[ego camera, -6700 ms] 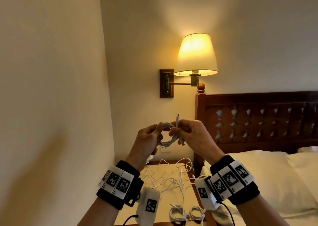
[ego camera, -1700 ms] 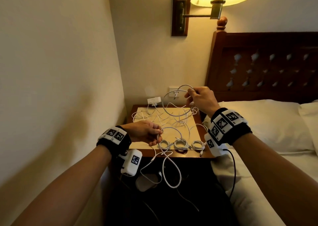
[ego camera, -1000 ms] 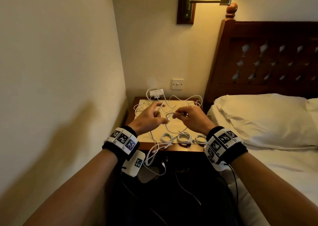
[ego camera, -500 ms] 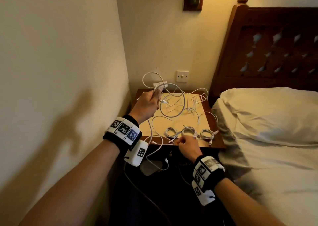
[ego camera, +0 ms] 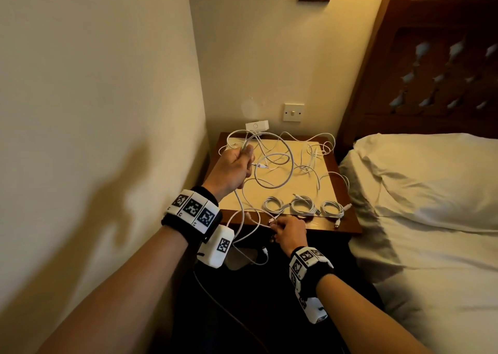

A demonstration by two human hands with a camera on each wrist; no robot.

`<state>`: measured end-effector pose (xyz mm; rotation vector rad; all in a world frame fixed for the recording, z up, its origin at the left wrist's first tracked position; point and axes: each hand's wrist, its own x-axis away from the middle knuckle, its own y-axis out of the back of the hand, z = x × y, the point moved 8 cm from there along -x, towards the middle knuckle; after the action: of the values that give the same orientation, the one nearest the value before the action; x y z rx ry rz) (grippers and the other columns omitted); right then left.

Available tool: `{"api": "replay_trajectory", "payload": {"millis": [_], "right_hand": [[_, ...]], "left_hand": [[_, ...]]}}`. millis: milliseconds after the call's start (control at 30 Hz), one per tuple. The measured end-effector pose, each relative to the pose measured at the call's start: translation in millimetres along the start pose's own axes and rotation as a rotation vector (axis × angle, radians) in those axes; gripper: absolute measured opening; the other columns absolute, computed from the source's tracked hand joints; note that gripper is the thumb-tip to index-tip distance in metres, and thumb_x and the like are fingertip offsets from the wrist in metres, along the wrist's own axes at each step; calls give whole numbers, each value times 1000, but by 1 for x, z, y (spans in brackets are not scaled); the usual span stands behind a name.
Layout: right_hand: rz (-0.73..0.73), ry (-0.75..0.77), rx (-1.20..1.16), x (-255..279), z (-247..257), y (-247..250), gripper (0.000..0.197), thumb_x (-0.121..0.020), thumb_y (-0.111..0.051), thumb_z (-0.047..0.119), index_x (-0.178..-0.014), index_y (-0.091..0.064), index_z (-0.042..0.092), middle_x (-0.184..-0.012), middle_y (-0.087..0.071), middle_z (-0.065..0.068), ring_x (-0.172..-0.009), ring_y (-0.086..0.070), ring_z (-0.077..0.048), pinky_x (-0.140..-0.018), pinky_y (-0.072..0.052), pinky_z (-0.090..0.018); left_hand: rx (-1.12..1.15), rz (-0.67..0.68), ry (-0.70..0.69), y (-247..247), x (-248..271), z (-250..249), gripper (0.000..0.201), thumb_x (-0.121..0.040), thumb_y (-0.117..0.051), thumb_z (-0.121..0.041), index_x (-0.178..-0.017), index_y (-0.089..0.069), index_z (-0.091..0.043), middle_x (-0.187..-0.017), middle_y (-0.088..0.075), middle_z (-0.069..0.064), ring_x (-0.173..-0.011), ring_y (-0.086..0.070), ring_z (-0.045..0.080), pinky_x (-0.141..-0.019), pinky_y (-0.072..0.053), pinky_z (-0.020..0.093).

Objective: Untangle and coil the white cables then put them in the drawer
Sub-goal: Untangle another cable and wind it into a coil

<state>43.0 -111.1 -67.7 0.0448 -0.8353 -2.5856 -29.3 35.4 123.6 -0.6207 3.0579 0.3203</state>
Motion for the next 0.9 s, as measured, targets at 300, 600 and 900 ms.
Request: {"api": "replay_trajectory", "payload": {"millis": [300,600,900], "right_hand": [[223,8,477,10,-11,-13,18,-89,-56,7,-86,-73,7,-93,-70,-11,-89,-66,-28,-82,-55,-37],[271,78,579,15,28,43,22,-98,-49,20,-80,-61,19,-101,-66,-11,-98,-63,-31,-77,-47,-35],[-254,600,-107,63,219,247,27,-102,-45,21,-82,-61,13,-62,-56,-2,-44,-50,-6,-44,-43,-20]], "left_hand": [[-42,28,37,-7,5,18,38,-102,-34,-42,-75,-46,-18,-54,-36,-7,-40,-28,3,-41,-27,22],[-173,-1,7,9,15,9,36,-100,-43,-39,-74,-52,-16,-52,-41,-6,-40,-32,6,-42,-29,22],[-202,-319,-342,70,43,-183,33,-97,-52,-37,-78,-64,-12,-43,-47,-6,-35,-43,11,-43,-39,25]]}}
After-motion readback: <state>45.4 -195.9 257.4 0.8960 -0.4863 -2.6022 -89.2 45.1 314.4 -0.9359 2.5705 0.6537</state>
